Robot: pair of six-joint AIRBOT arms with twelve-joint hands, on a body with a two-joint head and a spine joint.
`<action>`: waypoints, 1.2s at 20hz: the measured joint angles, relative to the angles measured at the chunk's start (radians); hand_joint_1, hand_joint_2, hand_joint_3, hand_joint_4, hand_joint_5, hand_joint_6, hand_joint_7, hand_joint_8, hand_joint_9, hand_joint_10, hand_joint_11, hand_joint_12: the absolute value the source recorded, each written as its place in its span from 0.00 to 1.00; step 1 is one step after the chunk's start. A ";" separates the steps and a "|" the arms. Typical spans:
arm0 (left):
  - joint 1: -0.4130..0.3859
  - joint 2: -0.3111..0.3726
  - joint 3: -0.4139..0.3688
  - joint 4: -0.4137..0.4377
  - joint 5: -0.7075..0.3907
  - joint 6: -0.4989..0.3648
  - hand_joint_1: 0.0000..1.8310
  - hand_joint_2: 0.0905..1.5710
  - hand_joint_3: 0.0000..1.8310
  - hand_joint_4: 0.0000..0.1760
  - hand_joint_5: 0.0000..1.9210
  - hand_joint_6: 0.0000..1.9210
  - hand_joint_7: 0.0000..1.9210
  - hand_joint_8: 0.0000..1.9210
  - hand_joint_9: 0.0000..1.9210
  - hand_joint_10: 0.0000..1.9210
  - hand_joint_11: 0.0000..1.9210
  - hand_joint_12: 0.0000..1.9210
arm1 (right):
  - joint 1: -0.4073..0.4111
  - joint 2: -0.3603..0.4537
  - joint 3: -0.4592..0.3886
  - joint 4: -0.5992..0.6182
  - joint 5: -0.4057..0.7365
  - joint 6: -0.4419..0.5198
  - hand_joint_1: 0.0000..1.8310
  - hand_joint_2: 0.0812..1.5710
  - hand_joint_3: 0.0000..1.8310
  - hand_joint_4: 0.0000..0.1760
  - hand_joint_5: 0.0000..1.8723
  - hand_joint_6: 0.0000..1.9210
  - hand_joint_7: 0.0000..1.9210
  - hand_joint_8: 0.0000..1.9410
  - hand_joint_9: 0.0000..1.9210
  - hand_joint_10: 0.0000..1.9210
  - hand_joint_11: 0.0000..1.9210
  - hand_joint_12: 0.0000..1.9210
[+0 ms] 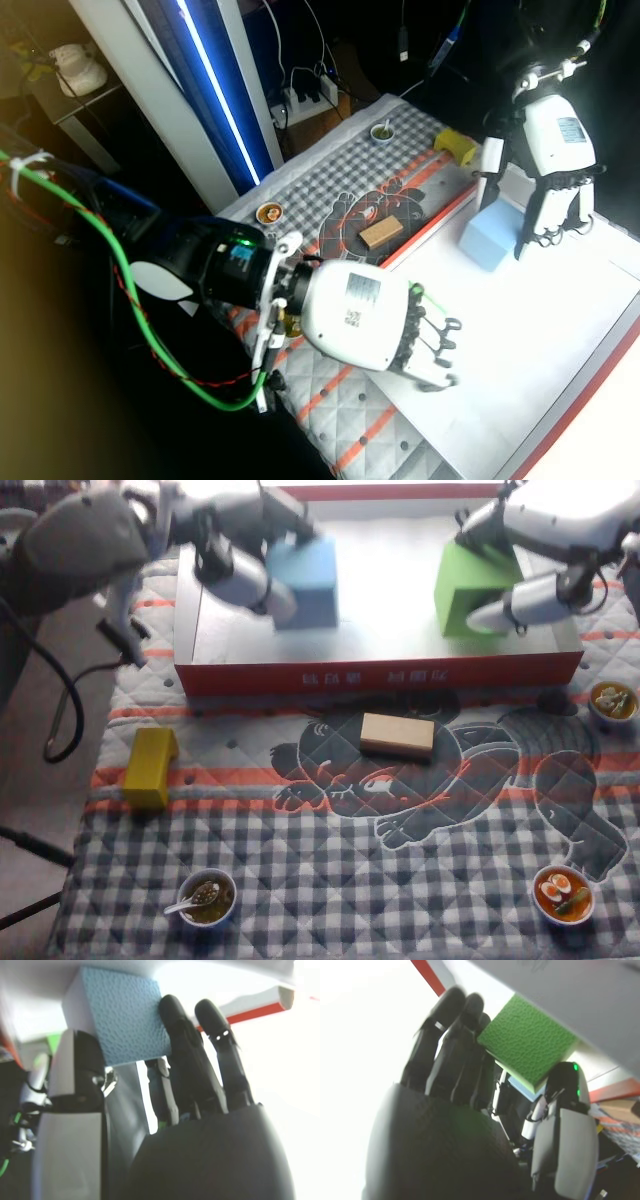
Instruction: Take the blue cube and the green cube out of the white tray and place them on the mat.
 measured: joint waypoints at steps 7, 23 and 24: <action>0.090 0.307 -0.365 0.484 -0.200 -0.445 0.67 0.71 0.00 0.00 0.54 0.38 0.43 0.71 0.42 0.43 0.29 0.64 | -0.035 0.227 -0.261 -0.008 0.283 0.002 0.56 0.76 0.00 0.00 0.43 0.65 0.64 0.02 0.68 0.02 0.39 0.69; 0.398 0.421 -0.565 0.535 -0.396 -0.627 0.47 0.53 0.00 0.57 0.19 0.00 0.33 0.03 0.23 0.38 0.07 0.74 | -0.486 0.320 -0.459 0.045 0.584 0.095 0.42 0.77 0.00 0.00 0.39 0.08 0.48 0.00 0.46 0.00 0.19 0.60; 0.398 0.414 -0.554 0.511 -0.396 -0.627 0.45 0.53 0.00 0.65 0.15 0.00 0.32 0.01 0.25 0.33 0.08 0.72 | -0.486 0.320 -0.458 0.046 0.581 0.110 0.40 0.77 0.00 0.00 0.37 0.02 0.40 0.00 0.38 0.00 0.14 0.55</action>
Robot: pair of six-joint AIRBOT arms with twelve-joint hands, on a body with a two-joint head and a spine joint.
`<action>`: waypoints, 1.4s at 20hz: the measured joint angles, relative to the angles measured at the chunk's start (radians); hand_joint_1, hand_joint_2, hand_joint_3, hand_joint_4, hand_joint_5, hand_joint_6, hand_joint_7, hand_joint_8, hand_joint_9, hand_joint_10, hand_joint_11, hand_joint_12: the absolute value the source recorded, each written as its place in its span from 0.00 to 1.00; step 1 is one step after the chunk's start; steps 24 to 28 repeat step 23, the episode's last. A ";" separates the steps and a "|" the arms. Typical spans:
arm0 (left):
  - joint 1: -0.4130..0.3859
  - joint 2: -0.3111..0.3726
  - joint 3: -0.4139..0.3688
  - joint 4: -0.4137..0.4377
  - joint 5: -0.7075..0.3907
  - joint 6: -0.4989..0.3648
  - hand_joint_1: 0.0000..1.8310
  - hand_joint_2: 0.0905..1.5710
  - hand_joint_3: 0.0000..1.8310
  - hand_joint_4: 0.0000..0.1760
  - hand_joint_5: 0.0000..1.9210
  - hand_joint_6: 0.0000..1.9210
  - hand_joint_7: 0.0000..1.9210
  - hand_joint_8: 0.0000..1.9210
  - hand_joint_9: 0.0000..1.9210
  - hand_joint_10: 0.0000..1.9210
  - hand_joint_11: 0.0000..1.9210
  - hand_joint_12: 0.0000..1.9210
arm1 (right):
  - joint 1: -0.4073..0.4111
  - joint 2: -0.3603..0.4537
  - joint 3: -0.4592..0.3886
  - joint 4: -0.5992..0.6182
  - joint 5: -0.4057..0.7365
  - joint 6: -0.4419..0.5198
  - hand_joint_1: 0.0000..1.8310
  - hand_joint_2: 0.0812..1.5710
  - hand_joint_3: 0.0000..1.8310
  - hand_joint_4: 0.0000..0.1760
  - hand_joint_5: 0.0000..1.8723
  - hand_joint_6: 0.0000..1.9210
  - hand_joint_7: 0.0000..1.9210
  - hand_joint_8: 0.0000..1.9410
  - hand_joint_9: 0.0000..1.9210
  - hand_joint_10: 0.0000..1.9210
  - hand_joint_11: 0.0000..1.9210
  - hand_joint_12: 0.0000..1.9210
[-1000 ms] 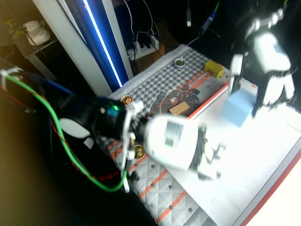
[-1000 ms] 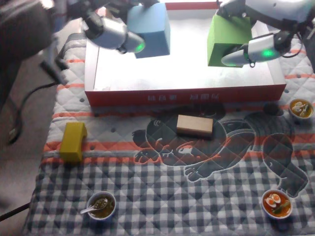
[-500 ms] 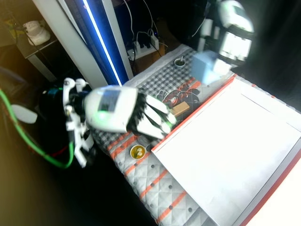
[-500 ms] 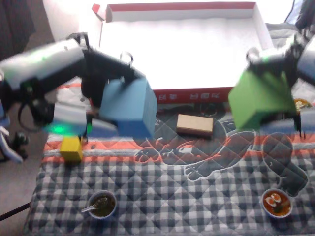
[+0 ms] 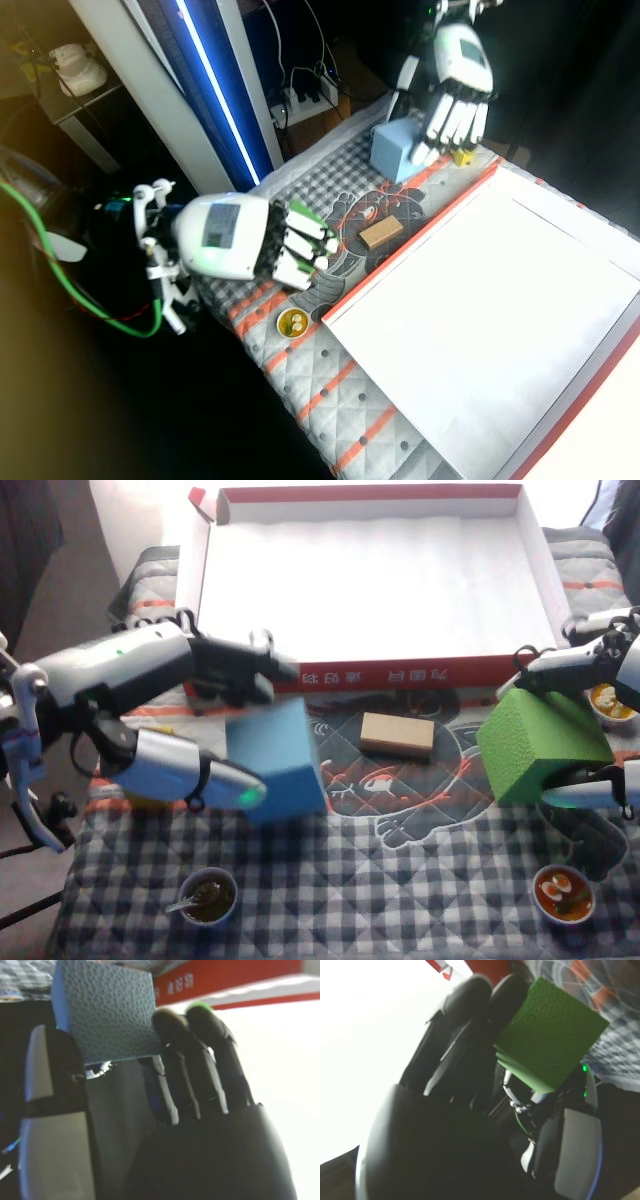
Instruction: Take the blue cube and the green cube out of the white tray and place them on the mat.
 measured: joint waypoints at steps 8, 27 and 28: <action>0.054 0.037 -0.038 -0.068 -0.086 -0.010 0.31 0.55 0.01 1.00 0.00 0.00 0.05 0.00 0.10 0.00 0.00 0.18 | -0.022 0.012 0.003 0.010 0.039 0.052 0.35 0.69 0.00 0.84 0.00 0.00 0.00 0.00 0.00 0.00 0.00 0.00; 0.309 0.075 0.019 -0.102 -0.806 -0.734 0.39 0.49 0.00 1.00 0.00 0.00 0.00 0.00 0.00 0.00 0.00 0.00 | -0.185 0.090 -0.073 0.227 0.520 0.042 0.48 0.67 0.00 0.78 0.00 0.00 0.00 0.00 0.00 0.00 0.00 0.00; 0.309 0.075 0.019 -0.102 -0.806 -0.734 0.39 0.49 0.00 1.00 0.00 0.00 0.00 0.00 0.00 0.00 0.00 0.00 | -0.185 0.090 -0.073 0.227 0.520 0.042 0.48 0.67 0.00 0.78 0.00 0.00 0.00 0.00 0.00 0.00 0.00 0.00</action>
